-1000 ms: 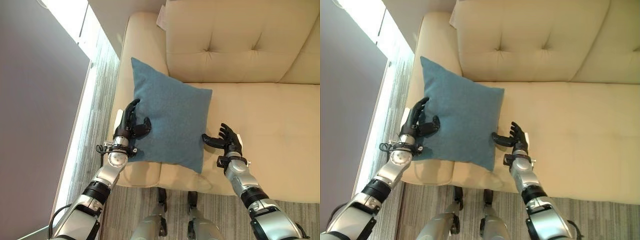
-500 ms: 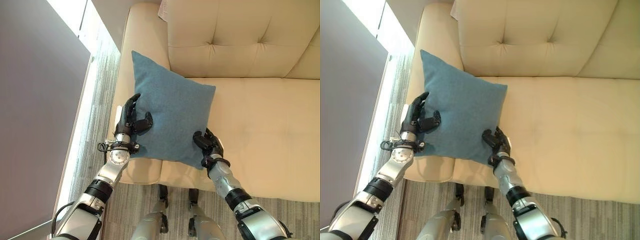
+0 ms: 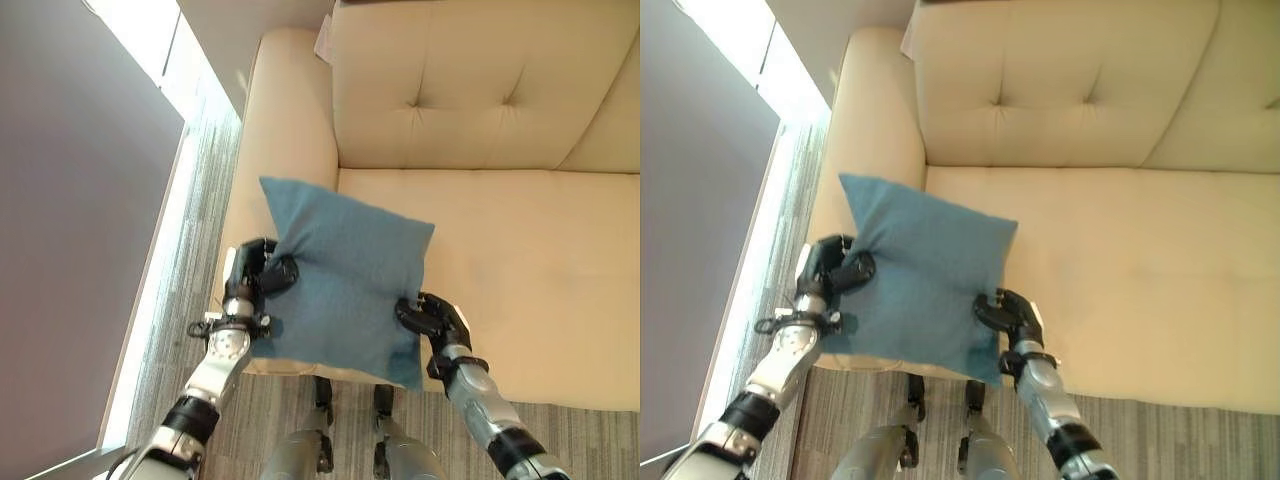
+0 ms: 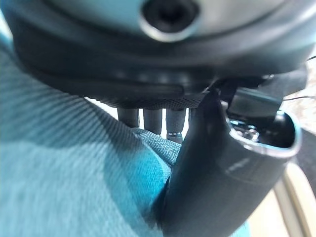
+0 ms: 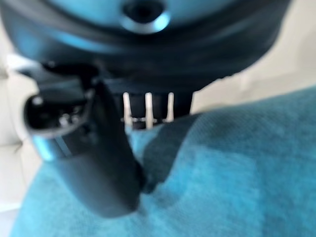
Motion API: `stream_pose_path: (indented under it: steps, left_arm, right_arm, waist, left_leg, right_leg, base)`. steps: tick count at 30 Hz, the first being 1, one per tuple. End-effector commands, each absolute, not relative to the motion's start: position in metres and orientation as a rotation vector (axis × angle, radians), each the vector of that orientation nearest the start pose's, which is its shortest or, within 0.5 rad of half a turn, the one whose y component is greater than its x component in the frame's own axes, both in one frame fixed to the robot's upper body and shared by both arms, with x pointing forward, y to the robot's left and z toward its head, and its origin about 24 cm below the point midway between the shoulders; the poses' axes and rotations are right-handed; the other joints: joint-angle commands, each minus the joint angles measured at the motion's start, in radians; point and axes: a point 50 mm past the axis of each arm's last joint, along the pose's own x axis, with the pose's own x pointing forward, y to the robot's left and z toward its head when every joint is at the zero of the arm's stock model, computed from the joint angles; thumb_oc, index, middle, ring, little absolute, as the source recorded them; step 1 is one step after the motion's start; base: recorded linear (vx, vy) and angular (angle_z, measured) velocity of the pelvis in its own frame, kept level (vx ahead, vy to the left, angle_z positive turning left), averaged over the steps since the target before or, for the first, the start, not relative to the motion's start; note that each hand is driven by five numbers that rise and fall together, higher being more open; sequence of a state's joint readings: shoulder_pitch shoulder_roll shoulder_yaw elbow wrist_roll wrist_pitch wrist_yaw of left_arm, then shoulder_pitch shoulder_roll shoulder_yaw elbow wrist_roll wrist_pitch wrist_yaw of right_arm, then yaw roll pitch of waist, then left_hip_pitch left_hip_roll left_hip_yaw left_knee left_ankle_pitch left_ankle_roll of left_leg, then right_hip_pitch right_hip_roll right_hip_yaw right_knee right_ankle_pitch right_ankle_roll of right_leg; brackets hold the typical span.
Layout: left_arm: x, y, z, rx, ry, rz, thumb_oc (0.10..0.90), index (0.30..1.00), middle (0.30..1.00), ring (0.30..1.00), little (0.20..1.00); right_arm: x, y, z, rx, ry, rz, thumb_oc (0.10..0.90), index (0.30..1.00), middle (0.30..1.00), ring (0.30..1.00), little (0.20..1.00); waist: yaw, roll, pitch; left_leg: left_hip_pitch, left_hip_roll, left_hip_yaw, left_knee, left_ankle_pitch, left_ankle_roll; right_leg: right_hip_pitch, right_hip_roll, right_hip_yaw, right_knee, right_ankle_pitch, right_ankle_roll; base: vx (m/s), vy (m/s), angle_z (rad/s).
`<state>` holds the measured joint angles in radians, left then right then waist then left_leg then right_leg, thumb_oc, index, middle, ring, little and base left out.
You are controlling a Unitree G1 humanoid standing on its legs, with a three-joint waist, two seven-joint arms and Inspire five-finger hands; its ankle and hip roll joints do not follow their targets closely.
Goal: Pick up all the scattered cushions and arrange them neatly on the sofa.
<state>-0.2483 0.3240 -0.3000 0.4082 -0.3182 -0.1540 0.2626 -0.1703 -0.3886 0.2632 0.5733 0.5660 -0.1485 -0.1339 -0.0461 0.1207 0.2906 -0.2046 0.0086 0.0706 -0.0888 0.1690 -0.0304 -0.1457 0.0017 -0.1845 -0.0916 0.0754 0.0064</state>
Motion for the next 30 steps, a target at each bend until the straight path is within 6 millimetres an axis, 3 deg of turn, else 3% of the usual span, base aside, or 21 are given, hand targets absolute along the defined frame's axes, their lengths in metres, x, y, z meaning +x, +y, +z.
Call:
stream_pose_path:
  steps: [1,5,12,14,16,18,21,27,30]
  left_arm:
    - [0.294,0.135,0.055,0.017,-0.115,-0.144,0.4,0.3,0.3,0.3,0.3]
    - [0.273,0.141,0.04,-0.014,-0.063,-0.16,0.4,0.3,0.3,0.3,0.3]
    - [0.251,0.152,0.027,-0.083,-0.001,-0.132,0.4,0.3,0.3,0.3,0.3]
    - [0.248,0.153,0.03,-0.107,-0.014,-0.131,0.4,0.3,0.3,0.3,0.3]
    - [0.248,0.153,0.031,-0.109,-0.018,-0.134,0.4,0.3,0.3,0.3,0.3]
    - [0.248,0.152,0.034,-0.123,-0.034,-0.12,0.4,0.3,0.3,0.3,0.3]
    - [0.244,0.152,0.031,-0.13,-0.019,-0.114,0.4,0.3,0.3,0.3,0.3]
    - [0.23,0.166,0.018,-0.13,0.046,-0.08,0.4,0.3,0.3,0.3,0.3]
    - [0.228,0.177,0.018,-0.113,0.048,-0.046,0.4,0.3,0.3,0.3,0.3]
  right_arm:
    - [0.286,-0.165,0.025,0.154,0.025,0.106,0.4,0.3,0.3,0.3,0.3]
    - [0.263,-0.18,0.012,0.178,0.059,0.052,0.4,0.3,0.3,0.3,0.3]
    - [0.241,-0.193,0.008,0.177,0.073,0.029,0.4,0.3,0.3,0.3,0.3]
    - [0.235,-0.2,0.014,0.172,0.043,0.016,0.4,0.3,0.3,0.3,0.3]
    - [0.235,-0.202,0.018,0.157,0.03,0.013,0.4,0.3,0.3,0.3,0.3]
    - [0.237,-0.204,0.028,0.156,-0.014,0.004,0.4,0.3,0.3,0.3,0.3]
    - [0.236,-0.206,0.034,0.158,-0.04,-0.004,0.4,0.3,0.3,0.3,0.3]
    - [0.238,-0.193,0.036,0.202,-0.049,0.037,0.4,0.3,0.3,0.3,0.3]
    - [0.243,-0.185,0.042,0.209,-0.074,0.076,0.4,0.3,0.3,0.3,0.3]
  waist:
    - [-0.006,-0.045,-0.086]
    - [-0.029,-0.044,-0.113]
    - [-0.051,-0.05,-0.149]
    - [-0.061,-0.07,-0.143]
    - [-0.063,-0.079,-0.14]
    - [-0.054,-0.091,-0.139]
    - [-0.042,-0.097,-0.145]
    - [-0.025,-0.102,-0.179]
    - [-0.001,-0.101,-0.169]
  left_leg:
    - [0.04,-0.011,0.033,0.002,-0.128,-0.008]
    - [0.098,-0.002,0.043,0.002,-0.147,-0.003]
    - [0.192,0.021,0.073,0.002,-0.173,0.002]
    - [0.202,0.033,0.078,0.087,-0.204,0.004]
    - [0.2,0.035,0.075,0.122,-0.221,0.006]
    - [0.198,0.012,0.013,0.157,-0.23,0.011]
    - [0.163,-0.063,-0.097,0.165,-0.238,0.015]
    - [0.211,-0.057,-0.042,0.107,-0.243,0.049]
    - [0.227,-0.039,-0.003,0.087,-0.245,0.065]
  right_leg:
    - [-0.002,-0.061,0.032,0.01,-0.073,0.079]
    - [0.04,-0.048,0.058,0.015,-0.089,0.076]
    - [0.091,-0.023,0.105,0.064,-0.135,0.059]
    - [0.115,-0.016,0.123,0.091,-0.156,0.046]
    - [0.125,-0.015,0.129,0.1,-0.162,0.042]
    - [0.133,-0.014,0.141,0.116,-0.163,0.039]
    - [0.124,-0.007,0.151,0.142,-0.167,0.037]
    - [0.105,-0.003,0.166,0.186,-0.16,0.07]
    - [0.054,-0.013,0.146,0.292,-0.166,0.096]
  base:
    - [0.0,0.0,0.0]
    - [0.01,-0.018,-0.05]
    - [0.05,-0.051,-0.37]
    - [-0.01,-0.09,-0.37]
    - [-0.01,-0.036,-0.13]
    - [-0.01,-0.003,-0.16]
    - [-0.01,0.02,-0.25]
    - [0.04,0.093,-0.37]
    - [-0.03,0.032,-0.74]
